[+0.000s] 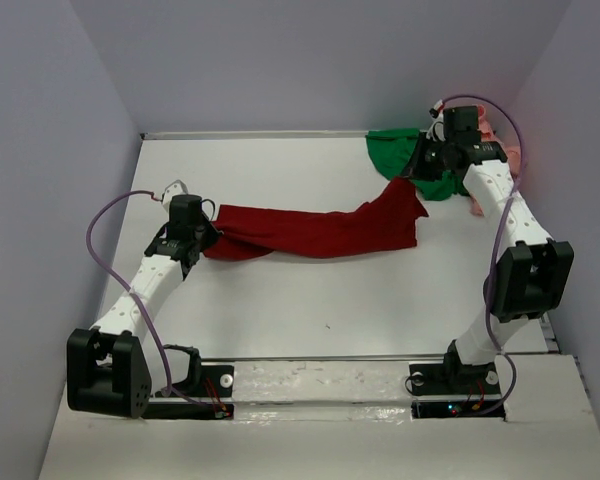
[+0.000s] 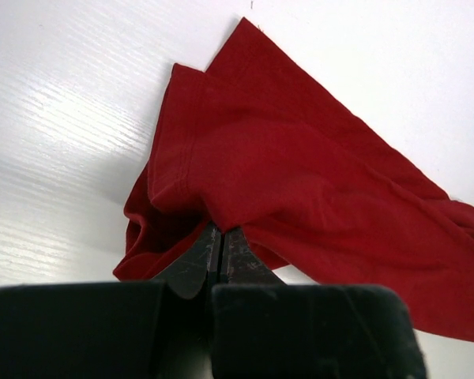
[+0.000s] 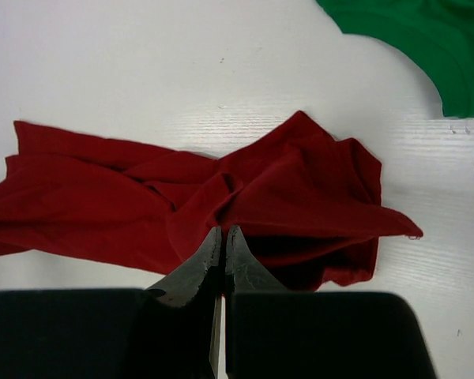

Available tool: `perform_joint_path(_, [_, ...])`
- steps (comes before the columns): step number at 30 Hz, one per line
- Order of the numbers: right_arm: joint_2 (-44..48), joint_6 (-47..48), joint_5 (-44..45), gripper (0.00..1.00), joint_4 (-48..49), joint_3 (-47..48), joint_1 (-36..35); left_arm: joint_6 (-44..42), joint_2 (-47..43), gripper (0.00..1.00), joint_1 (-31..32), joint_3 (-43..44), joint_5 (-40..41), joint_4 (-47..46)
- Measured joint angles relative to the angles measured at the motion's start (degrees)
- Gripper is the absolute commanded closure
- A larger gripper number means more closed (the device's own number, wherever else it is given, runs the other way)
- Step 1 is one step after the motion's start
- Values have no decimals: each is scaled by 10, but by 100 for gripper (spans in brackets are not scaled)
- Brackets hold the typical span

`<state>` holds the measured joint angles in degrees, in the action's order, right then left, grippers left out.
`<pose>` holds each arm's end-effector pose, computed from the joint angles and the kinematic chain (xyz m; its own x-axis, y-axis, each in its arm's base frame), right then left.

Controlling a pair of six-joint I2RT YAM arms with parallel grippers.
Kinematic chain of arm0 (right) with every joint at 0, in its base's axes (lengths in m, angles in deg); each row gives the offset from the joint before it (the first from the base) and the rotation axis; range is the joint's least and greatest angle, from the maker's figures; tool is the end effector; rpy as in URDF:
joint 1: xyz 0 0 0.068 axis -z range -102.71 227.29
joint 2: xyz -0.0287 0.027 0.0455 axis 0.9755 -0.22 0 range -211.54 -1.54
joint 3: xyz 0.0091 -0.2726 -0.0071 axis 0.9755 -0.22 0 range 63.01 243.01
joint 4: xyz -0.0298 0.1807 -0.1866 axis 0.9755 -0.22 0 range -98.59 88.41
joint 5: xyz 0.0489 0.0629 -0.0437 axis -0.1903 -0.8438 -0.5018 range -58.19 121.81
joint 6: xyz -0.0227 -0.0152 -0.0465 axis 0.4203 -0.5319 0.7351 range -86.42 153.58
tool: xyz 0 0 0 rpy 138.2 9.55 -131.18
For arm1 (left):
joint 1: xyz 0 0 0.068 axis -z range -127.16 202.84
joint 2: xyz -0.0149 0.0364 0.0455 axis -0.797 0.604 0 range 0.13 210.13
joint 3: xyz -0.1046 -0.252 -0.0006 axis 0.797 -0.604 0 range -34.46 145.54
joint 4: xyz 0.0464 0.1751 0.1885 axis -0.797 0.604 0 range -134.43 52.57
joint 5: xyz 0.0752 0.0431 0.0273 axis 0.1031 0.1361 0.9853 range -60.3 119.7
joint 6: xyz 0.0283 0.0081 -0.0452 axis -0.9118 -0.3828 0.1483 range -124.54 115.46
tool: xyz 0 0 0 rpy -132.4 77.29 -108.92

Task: Fold and stack the t-shirts

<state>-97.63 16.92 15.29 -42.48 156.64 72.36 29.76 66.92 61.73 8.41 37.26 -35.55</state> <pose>0.3717 0.0423 0.3512 -0.7379 0.2123 -0.6407 -0.0801 0.9150 0.3954 0.2537 -0.0351 0.2526 -0.4668 -0.4926 -0.7345 -0.2653 0.8703 -0.4150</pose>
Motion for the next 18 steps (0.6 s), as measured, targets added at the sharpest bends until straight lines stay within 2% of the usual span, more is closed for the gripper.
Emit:
perform_joint_path(7, [-51, -1, -62, 100, 41, -66, -13, 0, 0, 100, 0, 0, 1, 0])
perform_joint_path(10, [-76, -7, -95, 100, 70, -112, -52, 0, 2, 100, 0, 0, 2, 0])
perform_joint_path(16, [-106, -23, -150, 100, 117, -195, -174, 0, 3, 99, 0, 0, 10, 1])
perform_joint_path(18, [-106, -27, -150, 100, 118, -204, -184, 0, 3, 99, 0, 0, 15, 1])
